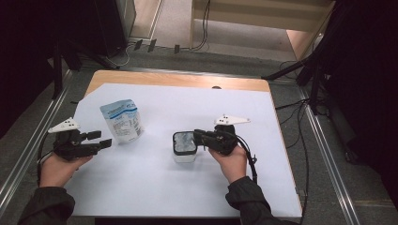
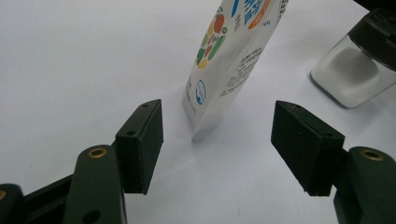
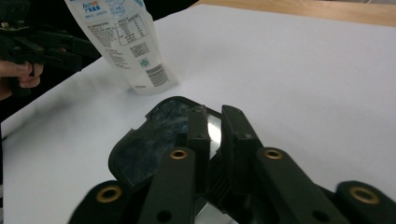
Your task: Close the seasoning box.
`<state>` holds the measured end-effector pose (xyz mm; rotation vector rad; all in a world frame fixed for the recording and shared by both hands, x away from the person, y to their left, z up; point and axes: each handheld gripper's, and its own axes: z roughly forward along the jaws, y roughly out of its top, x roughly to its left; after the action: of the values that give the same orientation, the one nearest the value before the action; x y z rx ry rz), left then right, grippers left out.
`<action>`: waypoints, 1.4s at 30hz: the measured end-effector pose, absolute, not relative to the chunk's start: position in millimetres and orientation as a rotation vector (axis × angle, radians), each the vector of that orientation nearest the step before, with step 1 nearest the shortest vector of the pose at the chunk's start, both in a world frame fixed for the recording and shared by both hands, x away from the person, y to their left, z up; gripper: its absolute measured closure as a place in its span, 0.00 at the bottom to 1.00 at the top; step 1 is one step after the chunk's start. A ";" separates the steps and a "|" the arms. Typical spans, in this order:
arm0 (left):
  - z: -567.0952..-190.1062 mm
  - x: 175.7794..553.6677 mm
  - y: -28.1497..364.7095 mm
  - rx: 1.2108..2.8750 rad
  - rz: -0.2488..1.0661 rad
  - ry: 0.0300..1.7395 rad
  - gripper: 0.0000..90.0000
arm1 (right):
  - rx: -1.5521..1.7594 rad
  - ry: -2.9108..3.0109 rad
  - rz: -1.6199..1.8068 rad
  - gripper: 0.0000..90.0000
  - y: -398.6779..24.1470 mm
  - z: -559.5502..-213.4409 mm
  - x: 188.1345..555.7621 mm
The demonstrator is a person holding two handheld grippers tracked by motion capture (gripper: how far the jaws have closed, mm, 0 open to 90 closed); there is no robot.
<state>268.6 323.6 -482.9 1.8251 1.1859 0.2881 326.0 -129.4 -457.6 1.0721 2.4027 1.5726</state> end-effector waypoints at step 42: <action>-487.1 287.8 300.2 1.883 0.246 1.126 0.39 | 1.348 2.096 1.394 0.58 -244.2 -475.4 344.6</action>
<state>287.8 300.2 -487.1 1.8826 1.1261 0.2462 344.6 -244.2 -475.4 1.3477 2.0960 1.3944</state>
